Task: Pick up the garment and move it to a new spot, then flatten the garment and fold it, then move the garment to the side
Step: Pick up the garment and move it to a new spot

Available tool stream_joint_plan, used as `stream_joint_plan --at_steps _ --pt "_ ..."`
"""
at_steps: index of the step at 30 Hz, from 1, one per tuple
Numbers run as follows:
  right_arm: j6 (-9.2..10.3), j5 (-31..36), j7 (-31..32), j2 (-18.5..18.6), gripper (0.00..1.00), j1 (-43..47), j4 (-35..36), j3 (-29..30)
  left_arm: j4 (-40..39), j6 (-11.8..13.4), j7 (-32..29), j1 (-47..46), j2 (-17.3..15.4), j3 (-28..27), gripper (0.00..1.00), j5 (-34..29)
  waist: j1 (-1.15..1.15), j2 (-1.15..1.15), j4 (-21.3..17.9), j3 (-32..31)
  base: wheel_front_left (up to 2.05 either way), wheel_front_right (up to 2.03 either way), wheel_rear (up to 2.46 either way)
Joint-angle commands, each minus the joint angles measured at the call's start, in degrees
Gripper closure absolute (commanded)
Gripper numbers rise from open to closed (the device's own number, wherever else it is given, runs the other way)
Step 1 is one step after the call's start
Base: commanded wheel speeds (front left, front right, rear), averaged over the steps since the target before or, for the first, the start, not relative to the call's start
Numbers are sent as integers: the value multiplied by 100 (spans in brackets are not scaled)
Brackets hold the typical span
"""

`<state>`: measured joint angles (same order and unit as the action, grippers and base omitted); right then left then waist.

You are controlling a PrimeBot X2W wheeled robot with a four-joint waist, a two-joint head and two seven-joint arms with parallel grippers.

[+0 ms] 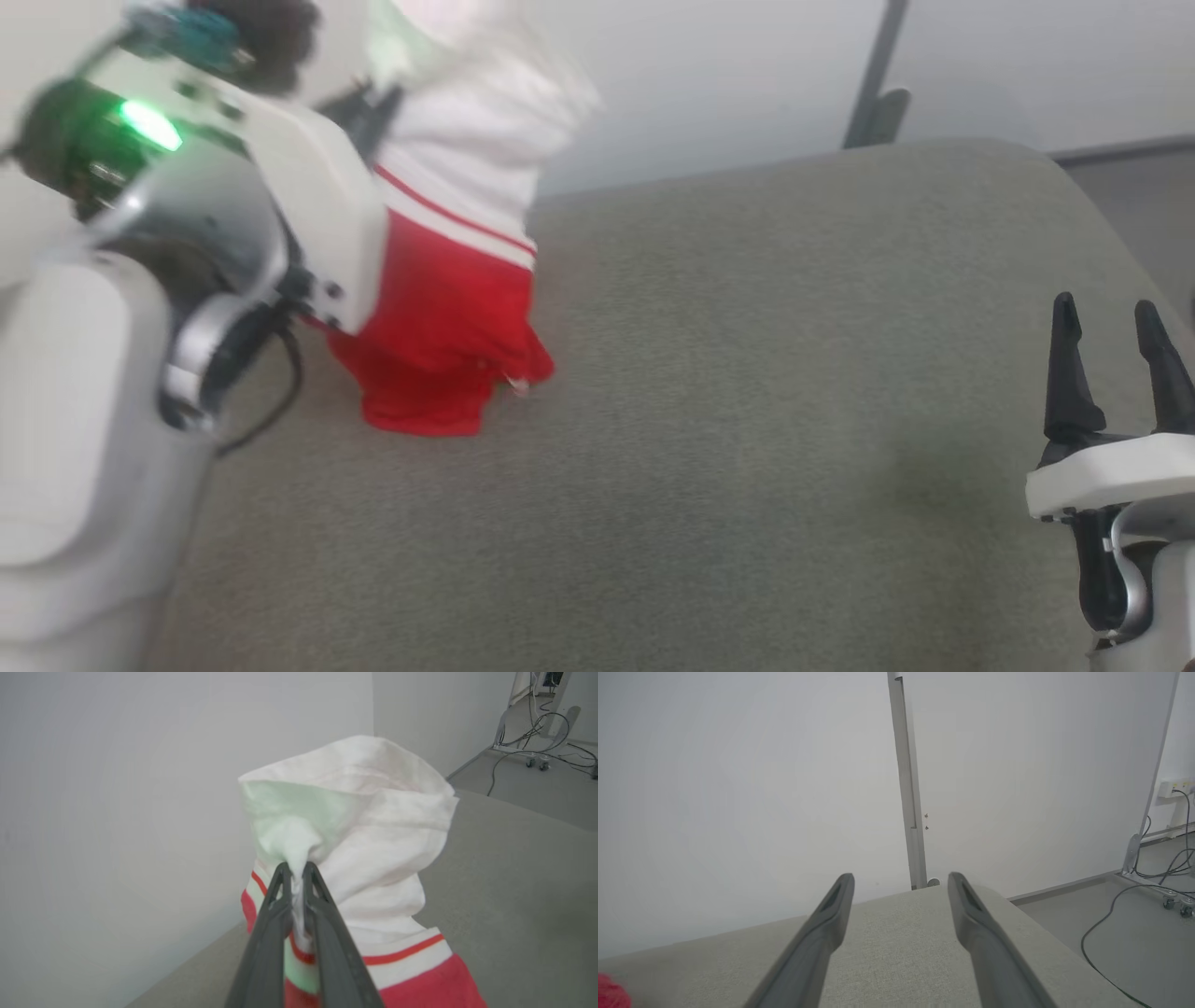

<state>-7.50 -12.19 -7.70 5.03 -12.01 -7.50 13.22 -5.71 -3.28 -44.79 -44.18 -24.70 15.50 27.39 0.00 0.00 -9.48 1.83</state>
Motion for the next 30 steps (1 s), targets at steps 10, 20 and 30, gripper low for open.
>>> stream_joint_plan --at_steps 10,20,30 --pt "2 -48 -108 -137 0 39 -198 1 572 -108 -169 792 375 748 100 134 0 0 -525 312 0 0 0" --pt "2 -191 -297 -192 0 -164 -541 -309 2002 -326 186 1057 601 1441 100 135 0 0 -696 608 0 0 0" --pt "2 -240 -413 -202 0 -399 -803 -535 3585 -409 704 863 814 2093 100 86 0 0 -734 716 0 0 0"
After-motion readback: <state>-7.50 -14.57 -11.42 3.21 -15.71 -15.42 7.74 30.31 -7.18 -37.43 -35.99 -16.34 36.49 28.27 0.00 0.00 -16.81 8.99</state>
